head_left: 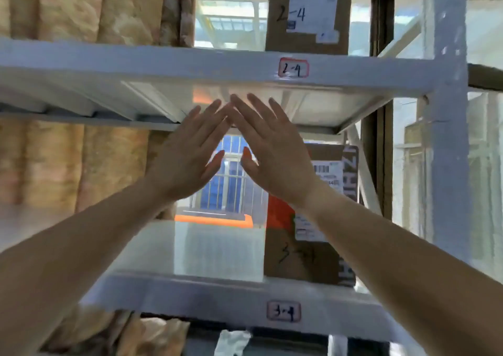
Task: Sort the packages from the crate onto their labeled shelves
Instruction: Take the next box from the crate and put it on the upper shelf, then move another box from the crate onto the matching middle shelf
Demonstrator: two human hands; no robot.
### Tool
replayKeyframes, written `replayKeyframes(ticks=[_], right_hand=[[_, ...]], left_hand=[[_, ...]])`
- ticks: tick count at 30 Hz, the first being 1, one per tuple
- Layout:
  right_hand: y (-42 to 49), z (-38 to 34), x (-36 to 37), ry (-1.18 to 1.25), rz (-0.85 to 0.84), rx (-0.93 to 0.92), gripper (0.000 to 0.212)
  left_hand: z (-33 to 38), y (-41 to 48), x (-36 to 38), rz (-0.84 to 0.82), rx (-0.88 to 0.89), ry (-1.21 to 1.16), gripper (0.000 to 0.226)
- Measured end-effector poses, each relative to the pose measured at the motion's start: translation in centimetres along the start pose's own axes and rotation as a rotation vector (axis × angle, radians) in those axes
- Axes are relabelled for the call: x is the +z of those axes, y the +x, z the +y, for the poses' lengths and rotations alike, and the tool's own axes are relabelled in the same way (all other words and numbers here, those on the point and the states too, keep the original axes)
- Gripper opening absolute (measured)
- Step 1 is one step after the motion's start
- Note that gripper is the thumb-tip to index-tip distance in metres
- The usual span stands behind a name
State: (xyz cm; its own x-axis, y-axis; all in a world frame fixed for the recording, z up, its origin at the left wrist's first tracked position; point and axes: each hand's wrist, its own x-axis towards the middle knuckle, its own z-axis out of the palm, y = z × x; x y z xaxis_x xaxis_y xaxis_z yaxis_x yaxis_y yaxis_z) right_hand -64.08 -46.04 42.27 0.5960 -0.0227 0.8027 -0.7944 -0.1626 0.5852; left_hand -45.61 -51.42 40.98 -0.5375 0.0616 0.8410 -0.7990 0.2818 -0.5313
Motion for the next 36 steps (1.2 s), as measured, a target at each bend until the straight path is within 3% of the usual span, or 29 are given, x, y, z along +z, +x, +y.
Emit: replayKeyframes(ticks=[7,12,22,29,36], right_hand=[[3.4,-12.8,4.5,0.413,-0.1,-0.103,0.059],[6.1,-24.1,5.0,0.57,-0.3,-0.131,0.065],[10.3,-50.2,-0.2,0.969,-0.477,-0.184,0.066],[16.1,-64.2,-3.3,1.127,-0.424,-0.177,0.064],[17.8,-75.6,-0.9,1.215,-0.49,-0.259,0.063]], left_hand=[[-6.3,-13.5,-5.9,-0.327,-0.316,0.133,0.059],[-10.9,-22.6,-14.9,-0.61,-0.468,0.281,0.064],[-18.0,-39.8,-35.0,-1.056,-0.869,0.338,0.059],[-24.4,-48.0,-46.7,-1.078,-0.936,0.484,0.058],[-27.7,-58.2,-49.1,-1.202,-0.998,0.485,0.059]])
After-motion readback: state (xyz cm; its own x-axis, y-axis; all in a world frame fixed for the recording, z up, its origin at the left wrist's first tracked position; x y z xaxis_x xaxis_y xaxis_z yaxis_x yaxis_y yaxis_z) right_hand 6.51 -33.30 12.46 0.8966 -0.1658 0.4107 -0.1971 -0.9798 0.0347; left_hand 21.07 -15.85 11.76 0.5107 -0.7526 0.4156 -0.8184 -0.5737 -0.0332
